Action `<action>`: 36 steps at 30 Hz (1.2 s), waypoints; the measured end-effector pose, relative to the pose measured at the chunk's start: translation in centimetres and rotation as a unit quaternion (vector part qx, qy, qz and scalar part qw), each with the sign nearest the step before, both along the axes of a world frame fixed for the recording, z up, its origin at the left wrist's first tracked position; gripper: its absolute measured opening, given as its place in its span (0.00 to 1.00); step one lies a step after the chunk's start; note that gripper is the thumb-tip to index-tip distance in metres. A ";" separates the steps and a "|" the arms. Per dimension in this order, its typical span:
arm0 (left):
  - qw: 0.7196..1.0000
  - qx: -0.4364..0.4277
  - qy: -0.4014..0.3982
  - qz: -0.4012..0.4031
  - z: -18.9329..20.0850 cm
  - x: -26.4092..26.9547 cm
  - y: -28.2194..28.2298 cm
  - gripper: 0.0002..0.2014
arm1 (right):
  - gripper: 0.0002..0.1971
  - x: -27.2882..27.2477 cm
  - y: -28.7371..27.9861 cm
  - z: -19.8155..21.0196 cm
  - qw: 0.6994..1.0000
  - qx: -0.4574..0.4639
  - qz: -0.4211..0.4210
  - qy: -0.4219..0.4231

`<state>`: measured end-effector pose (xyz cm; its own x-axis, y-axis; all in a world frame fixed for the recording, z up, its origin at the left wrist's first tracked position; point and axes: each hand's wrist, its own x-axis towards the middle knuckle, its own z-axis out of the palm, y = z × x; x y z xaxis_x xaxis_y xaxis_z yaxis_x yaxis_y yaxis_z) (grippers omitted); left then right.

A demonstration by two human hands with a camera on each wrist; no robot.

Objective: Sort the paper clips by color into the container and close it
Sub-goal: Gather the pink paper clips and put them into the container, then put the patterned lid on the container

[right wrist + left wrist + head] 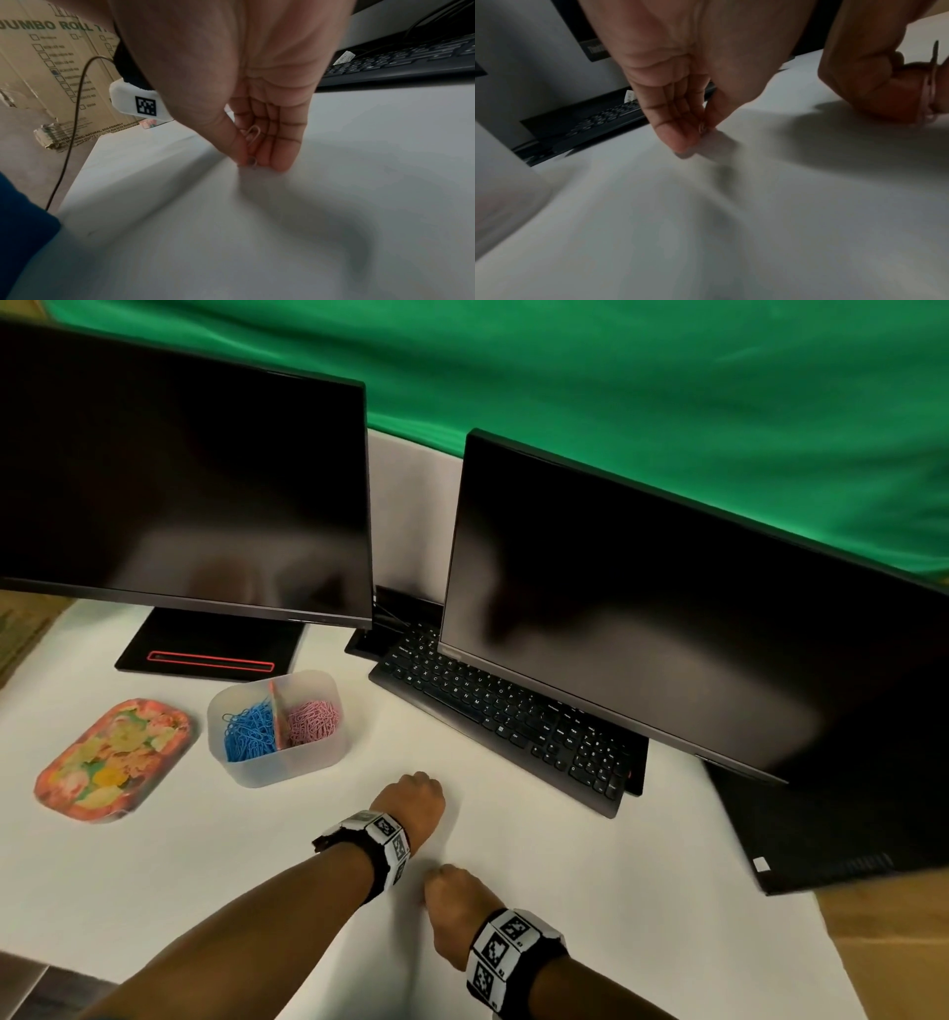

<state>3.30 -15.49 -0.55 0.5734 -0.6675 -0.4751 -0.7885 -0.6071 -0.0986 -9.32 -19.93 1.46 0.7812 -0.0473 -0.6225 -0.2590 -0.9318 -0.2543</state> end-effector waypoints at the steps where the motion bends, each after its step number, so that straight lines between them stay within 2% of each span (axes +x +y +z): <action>1: 1.000 -0.004 -0.002 0.005 0.0 0.1 0.2 0.20 | 0.18 -0.1 0.0 0.0 1.000 0.003 -0.001 0.001; 4: 0.998 -0.032 0.025 0.052 0.3 0.8 1.2 0.19 | 0.18 -0.3 -0.1 -0.1 1.000 0.017 0.001 -0.013; 8: 0.971 -0.155 0.088 0.157 1.6 2.0 3.1 0.11 | 0.14 -0.5 -0.8 -0.9 0.997 0.063 -0.034 -0.035; 10: 0.941 -0.248 0.093 0.209 3.0 3.1 4.6 0.10 | 0.11 -0.5 -1.1 -1.2 0.993 0.088 -0.061 -0.046; 12: 0.899 -0.335 0.088 0.268 4.5 4.6 6.3 0.10 | 0.08 0.0 -1.2 -1.3 0.985 0.122 -0.101 -0.066; 14: 0.868 -0.369 0.067 0.327 6.1 6.4 7.8 0.09 | 0.08 1.1 -1.0 -0.9 0.974 0.160 -0.137 -0.079; 17: 0.849 -0.346 0.039 0.397 7.2 9.8 9.3 0.11 | 0.17 4.4 -0.3 0.2 0.961 0.195 -0.164 -0.111; 21: 0.862 -0.287 0.031 0.417 7.1 13.0 9.8 0.13 | 0.12 10.4 0.8 2.7 0.945 0.207 -0.193 -0.163; 24: 0.868 -0.284 0.023 0.406 7.3 13.5 10.5 0.12 | 0.13 15.0 1.6 4.8 0.937 0.212 -0.204 -0.189; 26: 0.851 -0.332 0.015 0.406 7.5 13.6 11.7 0.11 | 0.13 17.6 2.0 6.0 0.935 0.210 -0.208 -0.196; 28: 0.818 -0.386 0.015 0.426 7.5 14.1 13.9 0.08 | 0.10 19.9 2.6 6.7 0.942 0.193 -0.193 -0.196; 30: 0.802 -0.390 -0.003 0.452 7.3 15.1 16.6 0.06 | 0.08 21.8 3.3 6.9 0.950 0.162 -0.185 -0.192; 32: 0.809 -0.343 -0.029 0.476 6.5 16.0 19.6 0.12 | 0.08 23.2 4.3 7.0 0.960 0.127 -0.175 -0.176; 36: 0.833 -0.192 -0.030 0.519 4.1 16.5 24.5 0.35 | 0.11 24.1 5.3 7.1 0.978 0.069 -0.127 -0.148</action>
<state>19.84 9.06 3.59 0.9510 0.1059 -0.2904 0.1792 -0.9543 0.2390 14.81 -14.60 8.55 0.9019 -0.1953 -0.3852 -0.3745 -0.7978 -0.4725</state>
